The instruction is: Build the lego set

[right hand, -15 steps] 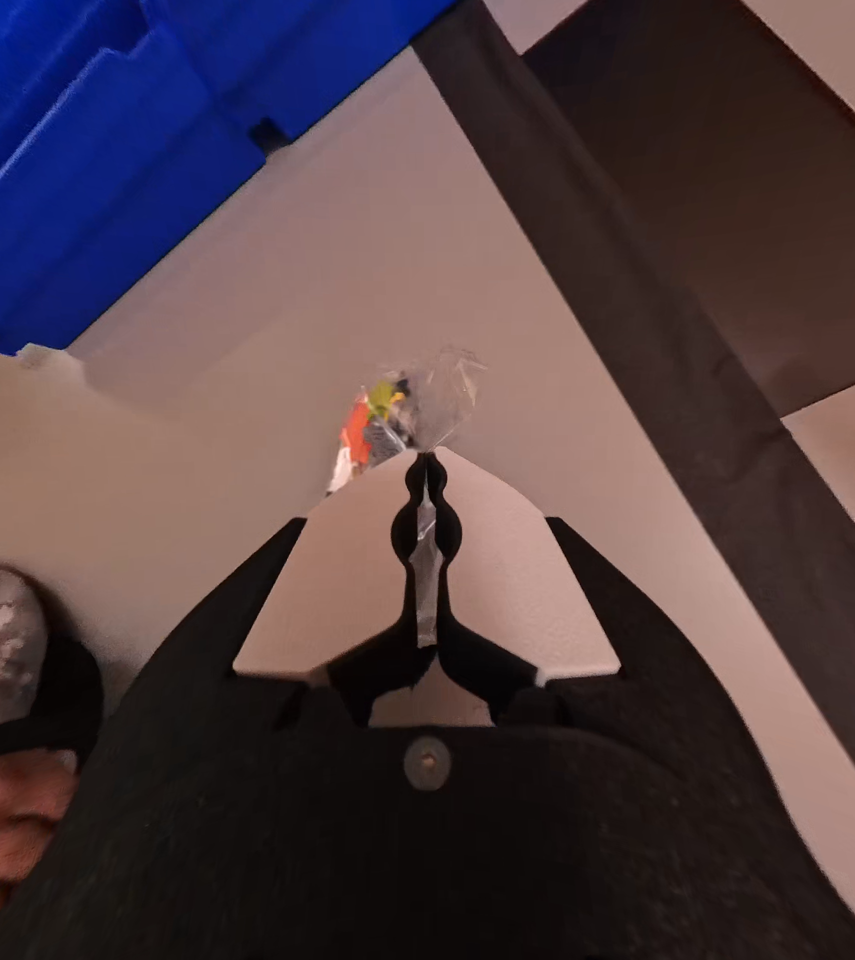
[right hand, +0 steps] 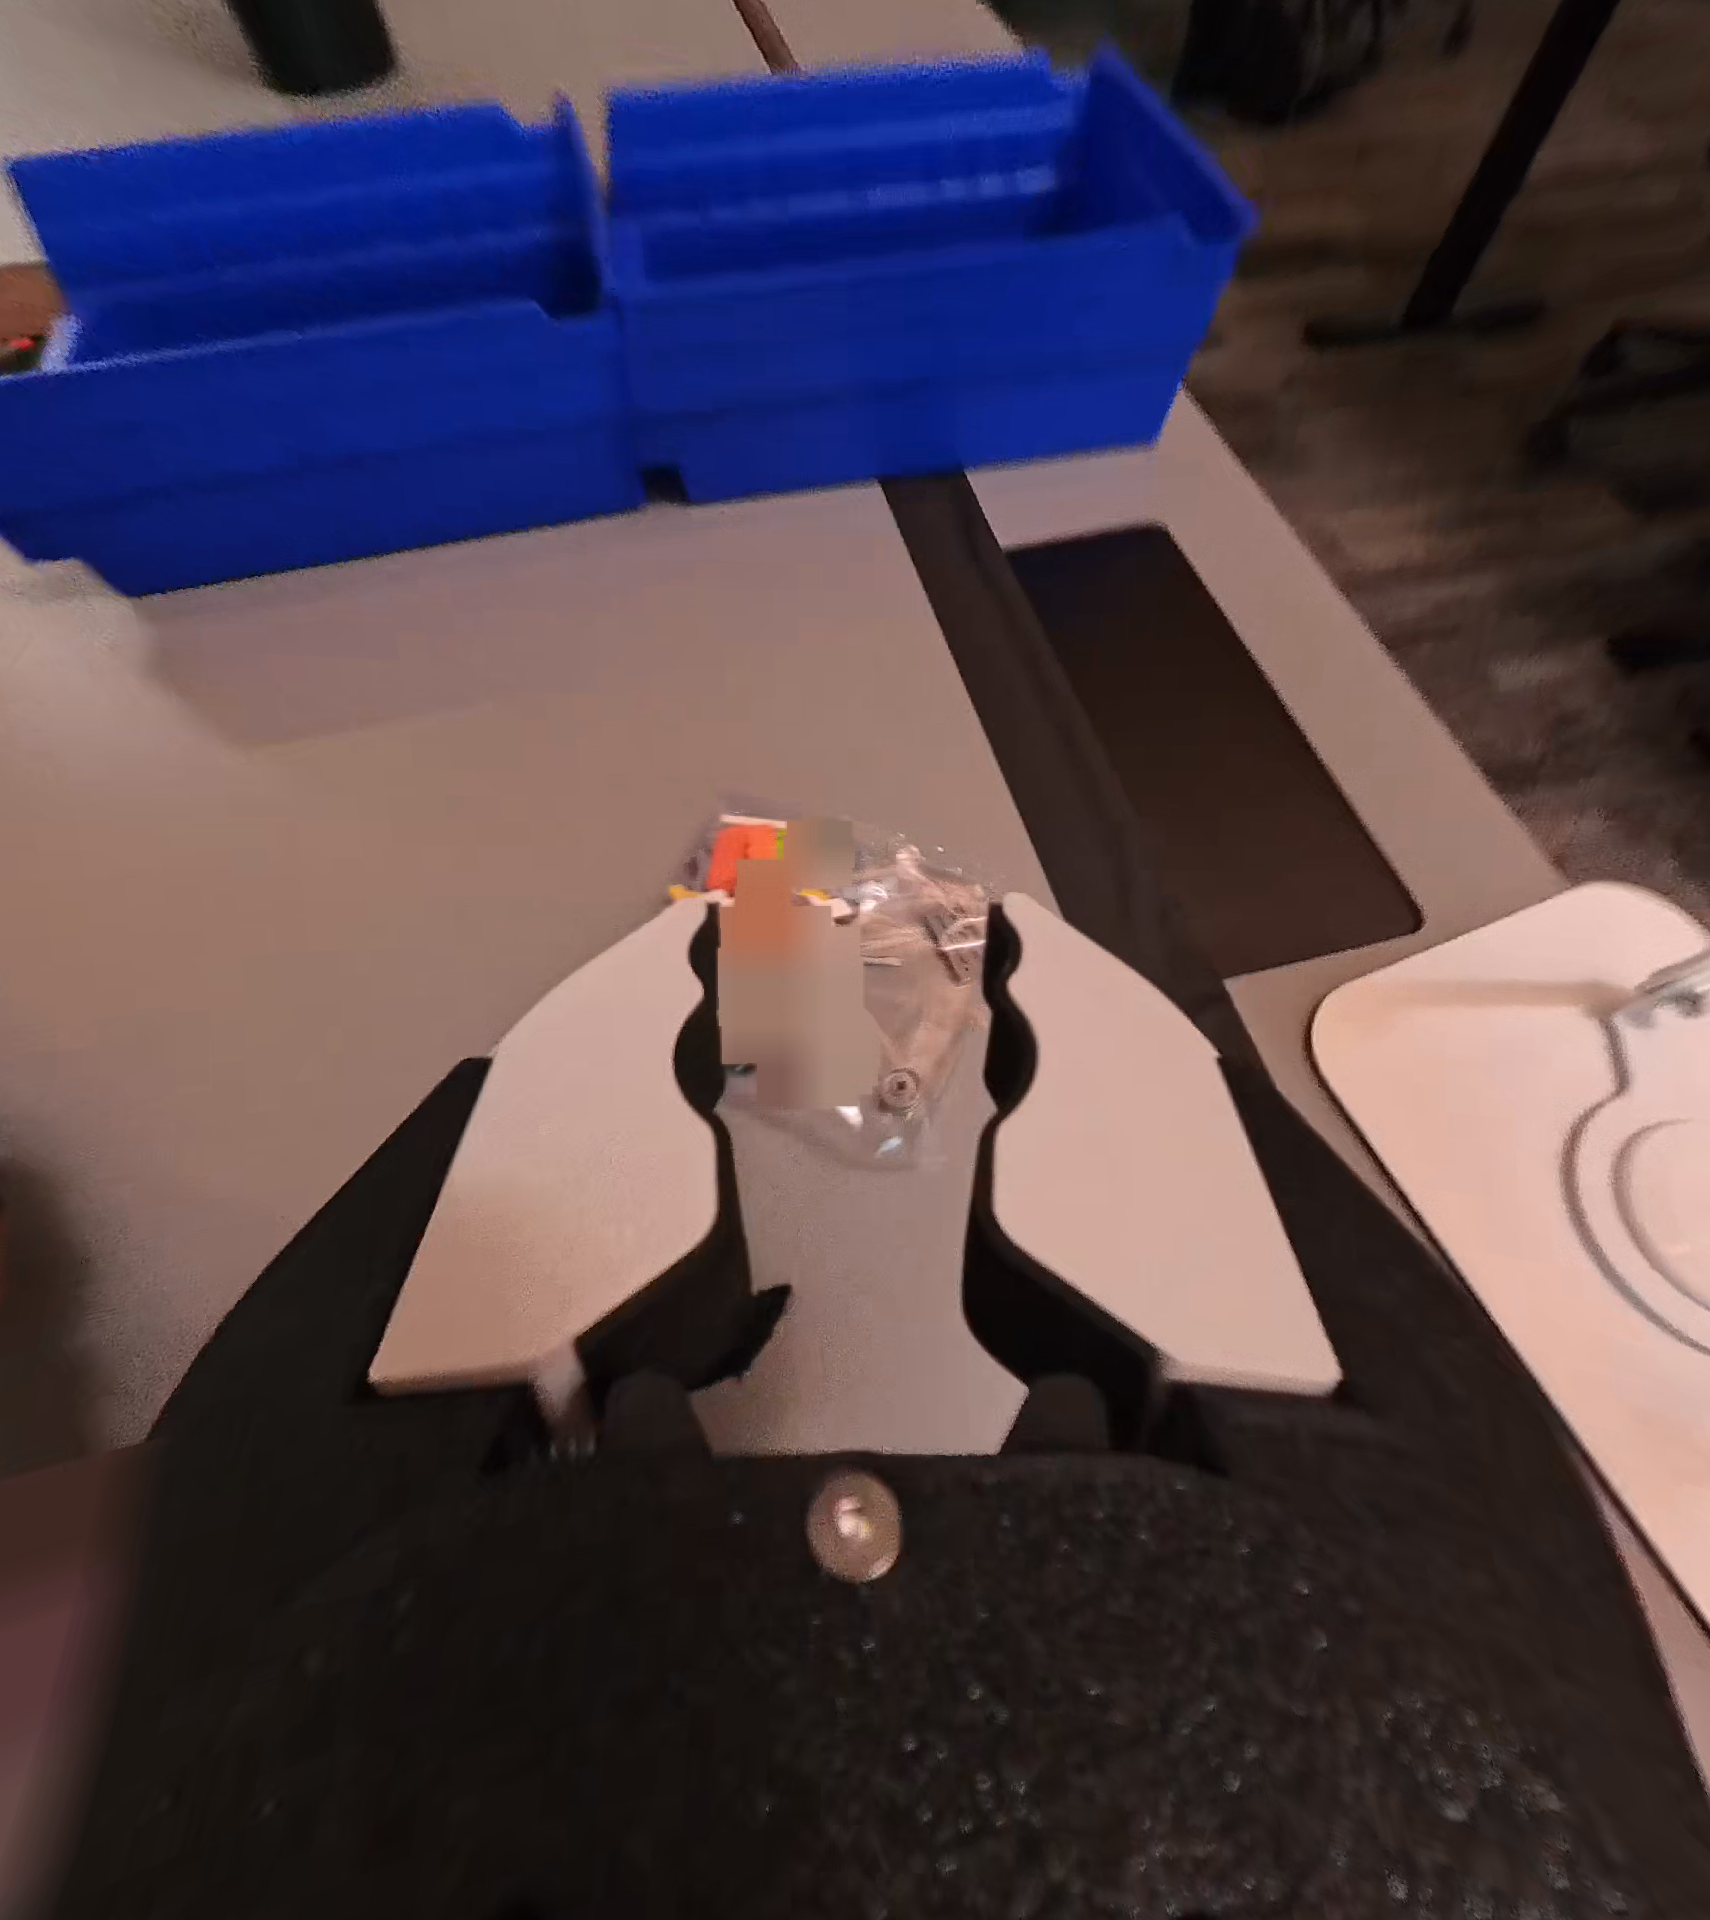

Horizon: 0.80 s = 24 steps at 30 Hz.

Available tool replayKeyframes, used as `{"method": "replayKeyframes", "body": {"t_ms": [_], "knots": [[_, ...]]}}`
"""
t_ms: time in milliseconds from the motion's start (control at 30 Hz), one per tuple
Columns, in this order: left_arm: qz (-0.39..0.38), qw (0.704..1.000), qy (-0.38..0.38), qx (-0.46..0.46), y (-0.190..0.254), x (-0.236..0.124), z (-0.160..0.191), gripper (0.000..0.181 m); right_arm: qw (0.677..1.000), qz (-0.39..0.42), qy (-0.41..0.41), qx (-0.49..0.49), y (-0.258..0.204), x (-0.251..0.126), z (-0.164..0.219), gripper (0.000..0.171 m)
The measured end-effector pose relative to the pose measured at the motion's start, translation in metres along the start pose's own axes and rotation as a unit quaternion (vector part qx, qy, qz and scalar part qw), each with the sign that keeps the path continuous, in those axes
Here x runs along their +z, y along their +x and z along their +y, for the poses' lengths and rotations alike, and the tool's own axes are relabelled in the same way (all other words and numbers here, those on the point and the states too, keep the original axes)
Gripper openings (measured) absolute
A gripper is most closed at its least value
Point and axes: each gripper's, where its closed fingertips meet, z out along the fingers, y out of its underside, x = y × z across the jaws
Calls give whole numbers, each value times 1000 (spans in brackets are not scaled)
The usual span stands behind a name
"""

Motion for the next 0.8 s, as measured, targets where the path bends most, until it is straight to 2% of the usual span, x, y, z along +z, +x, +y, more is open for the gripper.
{"method": "replayKeyframes", "body": {"t_ms": [167,300,367,567,800], "knots": [[-23,1000,3,-9,-7,-1,-4,1,988,48,69,-127,-66,-82,2,24],[-36,999,-1,-28,-12,0,-8,1,970,125,85,-190,-100,-138,31,0],[-44,998,0,-39,-18,0,-11,1,966,148,72,-199,-114,-156,53,0],[-64,996,-1,-68,-39,-4,-21,1,956,205,44,-206,-142,-182,106,0],[-47,994,-5,-96,-52,-12,-27,1,951,226,9,-212,-139,-177,116,4]]}}
